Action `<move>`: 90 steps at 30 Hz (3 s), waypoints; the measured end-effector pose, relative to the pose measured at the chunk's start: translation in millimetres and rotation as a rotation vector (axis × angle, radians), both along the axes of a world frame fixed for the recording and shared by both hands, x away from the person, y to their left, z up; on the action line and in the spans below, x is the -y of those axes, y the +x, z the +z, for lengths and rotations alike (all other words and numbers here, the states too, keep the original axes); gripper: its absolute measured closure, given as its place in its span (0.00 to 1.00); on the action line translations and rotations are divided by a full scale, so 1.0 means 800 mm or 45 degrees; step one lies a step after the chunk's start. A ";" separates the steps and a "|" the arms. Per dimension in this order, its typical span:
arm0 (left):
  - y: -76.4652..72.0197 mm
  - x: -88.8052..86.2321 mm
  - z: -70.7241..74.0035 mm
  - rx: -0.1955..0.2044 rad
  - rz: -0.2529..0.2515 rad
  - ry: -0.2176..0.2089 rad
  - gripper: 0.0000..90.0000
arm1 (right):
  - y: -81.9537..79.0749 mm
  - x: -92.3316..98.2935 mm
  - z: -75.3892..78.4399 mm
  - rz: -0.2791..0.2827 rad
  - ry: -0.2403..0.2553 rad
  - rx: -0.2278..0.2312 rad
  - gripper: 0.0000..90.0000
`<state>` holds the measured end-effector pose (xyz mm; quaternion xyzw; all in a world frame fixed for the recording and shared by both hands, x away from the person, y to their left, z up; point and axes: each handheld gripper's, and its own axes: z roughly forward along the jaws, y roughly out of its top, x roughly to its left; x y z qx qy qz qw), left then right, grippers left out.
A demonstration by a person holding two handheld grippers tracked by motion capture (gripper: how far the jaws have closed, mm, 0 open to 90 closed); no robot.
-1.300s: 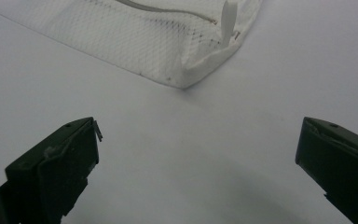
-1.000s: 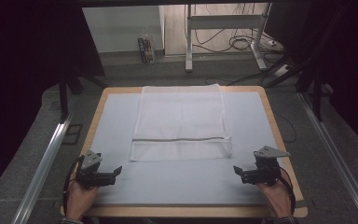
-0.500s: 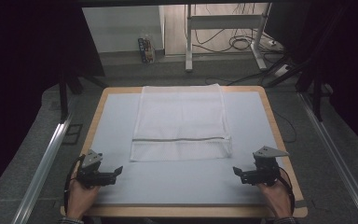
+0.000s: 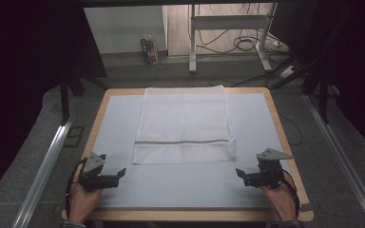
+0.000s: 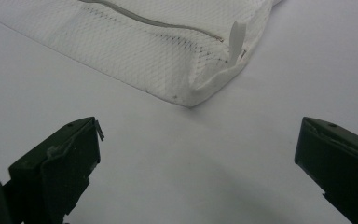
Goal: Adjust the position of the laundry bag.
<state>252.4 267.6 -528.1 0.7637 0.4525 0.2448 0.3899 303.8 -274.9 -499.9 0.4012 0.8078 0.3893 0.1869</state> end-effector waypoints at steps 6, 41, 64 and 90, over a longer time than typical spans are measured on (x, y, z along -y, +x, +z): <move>0.002 0.005 0.000 -0.024 0.028 0.031 0.06 | 0.001 -0.001 0.001 -0.003 0.003 0.010 0.01; 0.037 0.049 0.005 -0.052 -0.067 0.066 0.13 | 0.025 -0.033 0.002 0.014 -0.061 -0.069 0.19; 0.089 0.049 0.002 -0.122 -0.058 -0.021 0.41 | 0.062 -0.039 0.010 -0.097 -0.069 -0.051 0.42; 0.132 0.041 -0.012 -0.125 0.038 -0.006 0.66 | 0.118 -0.057 -0.007 -0.145 -0.205 -0.061 0.73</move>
